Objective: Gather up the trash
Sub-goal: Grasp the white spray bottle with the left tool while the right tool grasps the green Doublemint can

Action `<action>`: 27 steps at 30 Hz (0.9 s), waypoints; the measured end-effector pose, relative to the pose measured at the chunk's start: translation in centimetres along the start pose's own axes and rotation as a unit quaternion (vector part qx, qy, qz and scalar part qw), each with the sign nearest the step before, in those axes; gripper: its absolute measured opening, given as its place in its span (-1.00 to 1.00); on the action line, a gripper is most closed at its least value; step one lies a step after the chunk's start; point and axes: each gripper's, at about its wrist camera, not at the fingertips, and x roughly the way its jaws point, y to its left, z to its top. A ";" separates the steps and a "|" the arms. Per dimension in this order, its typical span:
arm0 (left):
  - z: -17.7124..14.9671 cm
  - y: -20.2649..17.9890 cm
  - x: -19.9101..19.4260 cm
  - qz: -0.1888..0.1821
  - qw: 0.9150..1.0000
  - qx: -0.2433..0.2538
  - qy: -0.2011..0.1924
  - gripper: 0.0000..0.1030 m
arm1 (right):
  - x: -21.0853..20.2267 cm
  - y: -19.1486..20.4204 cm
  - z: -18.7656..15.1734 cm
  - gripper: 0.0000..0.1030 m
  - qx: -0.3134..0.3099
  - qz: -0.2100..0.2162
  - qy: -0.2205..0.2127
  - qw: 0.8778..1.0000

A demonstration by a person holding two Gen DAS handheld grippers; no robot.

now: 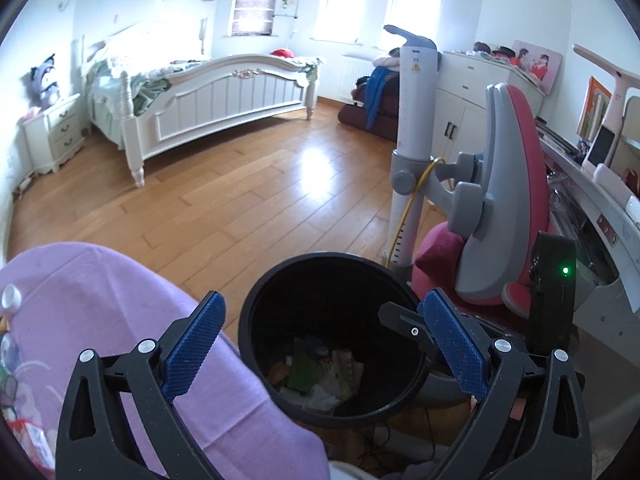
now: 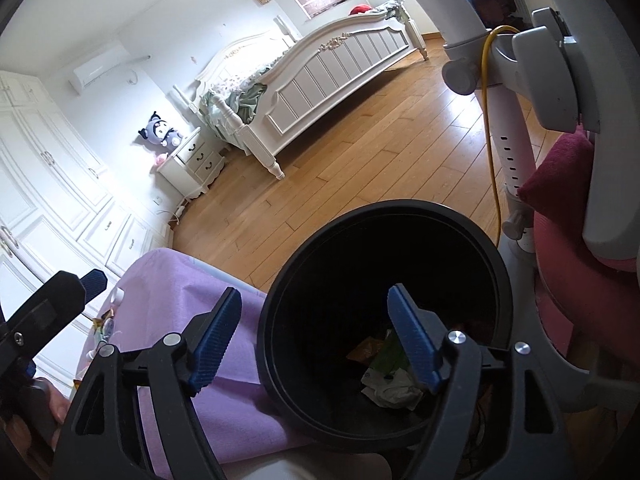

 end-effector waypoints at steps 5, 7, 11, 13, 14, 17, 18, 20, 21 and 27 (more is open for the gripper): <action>-0.9 3.9 -4.2 0.019 0.999 -0.038 -0.022 0.90 | 0.5 3.6 -0.7 0.46 -0.031 0.024 0.012 0.999; -1.4 6.0 -6.0 0.028 0.997 -0.058 -0.033 0.90 | 0.8 5.5 -1.0 0.46 -0.047 0.035 0.018 0.998; -2.9 10.8 -9.4 0.056 0.993 -0.091 -0.050 0.90 | 1.5 9.6 -1.5 0.46 -0.086 0.060 0.032 0.994; -3.7 13.4 -10.8 0.072 0.990 -0.106 -0.052 0.90 | 2.1 12.1 -1.9 0.46 -0.112 0.073 0.040 0.990; -4.3 15.1 -11.7 0.081 0.989 -0.114 -0.053 0.90 | 2.4 13.3 -2.0 0.46 -0.124 0.079 0.044 0.988; -5.9 19.2 -13.8 0.102 0.985 -0.129 -0.054 0.90 | 3.3 17.0 -2.4 0.44 -0.167 0.100 0.056 0.979; -6.4 20.6 -14.4 0.107 0.984 -0.129 -0.052 0.90 | 3.6 18.5 -2.6 0.44 -0.186 0.107 0.060 0.975; -7.3 23.5 -15.7 0.119 0.984 -0.126 -0.046 0.90 | 4.2 21.4 -3.0 0.33 -0.225 0.120 0.072 0.964; -7.7 25.0 -16.2 0.125 0.983 -0.124 -0.039 0.89 | 4.7 22.9 -3.1 0.30 -0.244 0.126 0.081 0.958; -9.5 32.5 -16.8 0.145 0.983 -0.105 0.034 0.63 | 8.5 31.6 -5.0 0.13 -0.363 0.145 0.141 0.909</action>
